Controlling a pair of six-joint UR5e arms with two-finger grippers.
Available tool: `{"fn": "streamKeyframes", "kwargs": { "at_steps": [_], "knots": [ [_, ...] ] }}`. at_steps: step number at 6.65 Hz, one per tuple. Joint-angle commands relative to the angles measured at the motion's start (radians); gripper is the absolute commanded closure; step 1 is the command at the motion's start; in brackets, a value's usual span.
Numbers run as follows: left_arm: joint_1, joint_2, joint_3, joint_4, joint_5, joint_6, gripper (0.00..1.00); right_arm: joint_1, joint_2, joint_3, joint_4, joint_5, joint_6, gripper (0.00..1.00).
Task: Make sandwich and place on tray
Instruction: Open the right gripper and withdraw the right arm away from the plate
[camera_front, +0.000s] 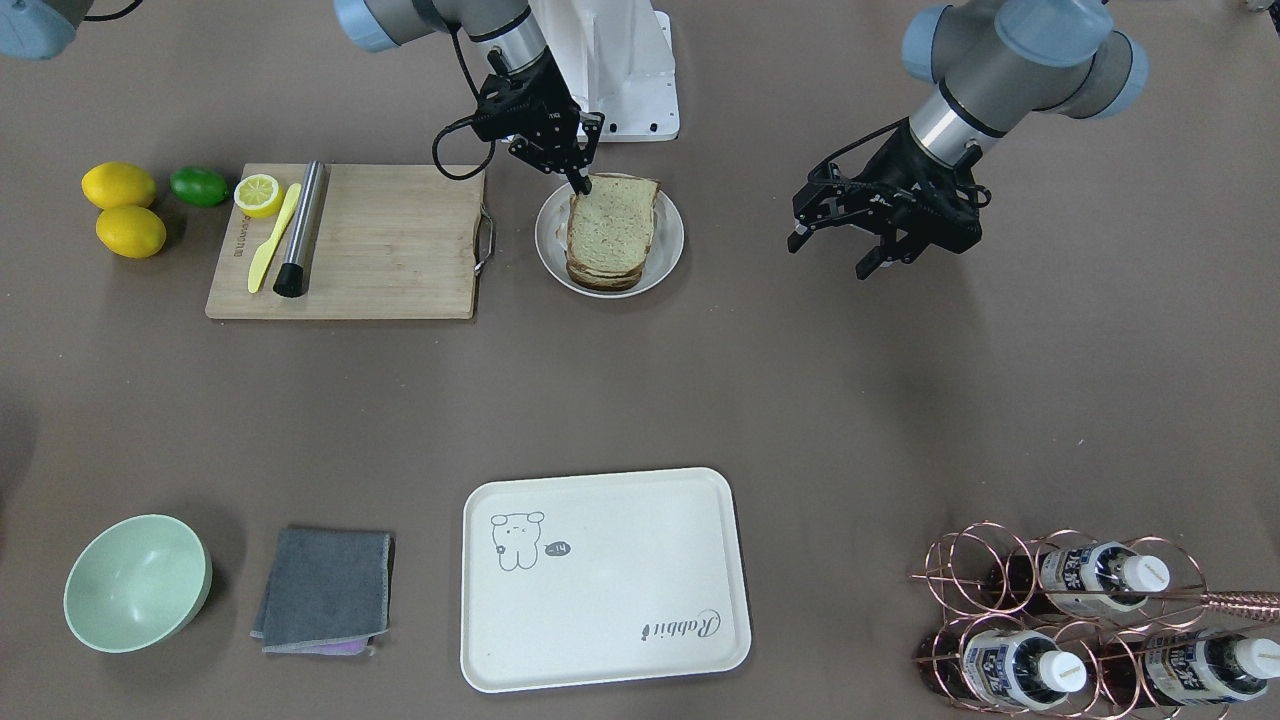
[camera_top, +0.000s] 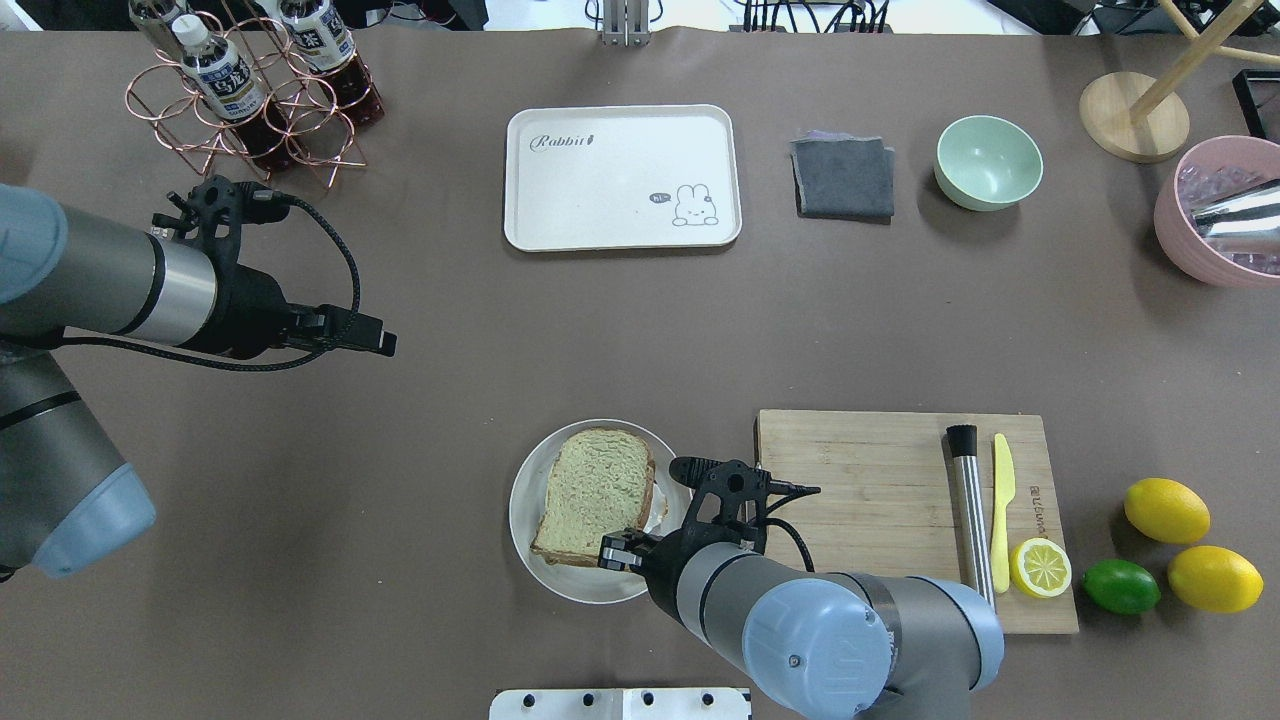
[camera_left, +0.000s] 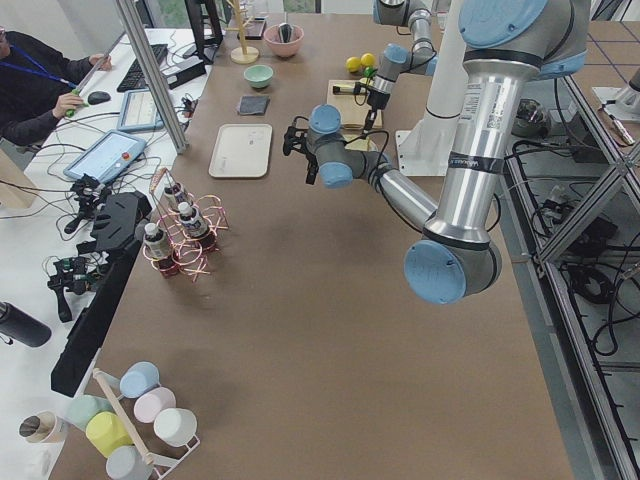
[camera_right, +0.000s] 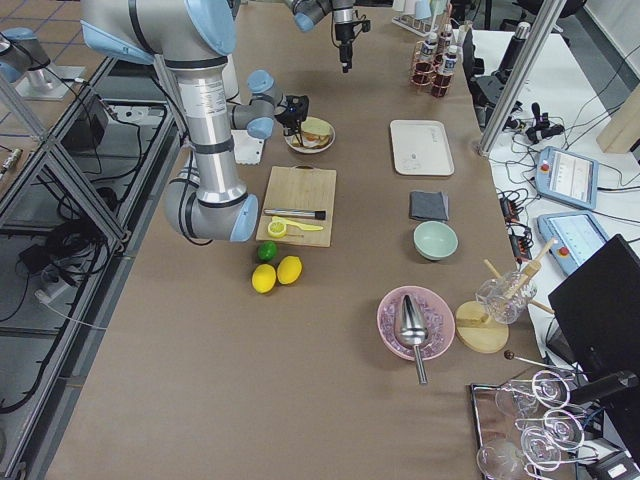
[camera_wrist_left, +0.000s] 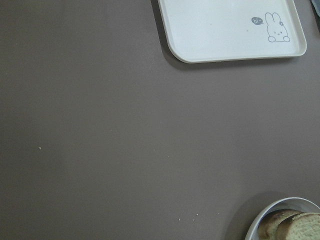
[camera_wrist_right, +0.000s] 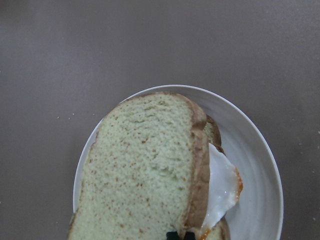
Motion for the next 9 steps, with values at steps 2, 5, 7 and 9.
{"fn": "streamKeyframes", "kwargs": {
  "at_steps": [2,5,7,9],
  "knots": [
    [0.000,-0.001,0.002,0.000,0.000,0.000,0.02,0.018,-0.004,0.008,0.010,0.001,-0.082,0.00],
    [0.008,-0.011,0.007,0.003,0.000,-0.011,0.02,0.293,-0.065,0.127,-0.086,0.332,-0.100,0.00],
    [0.040,-0.034,0.007,0.020,0.003,-0.053,0.02,0.563,-0.139,0.143,-0.247,0.613,-0.378,0.00],
    [0.125,-0.105,0.005,0.080,0.105,-0.120,0.02,0.842,-0.312,0.118,-0.277,0.793,-0.793,0.00]
  ]
}}
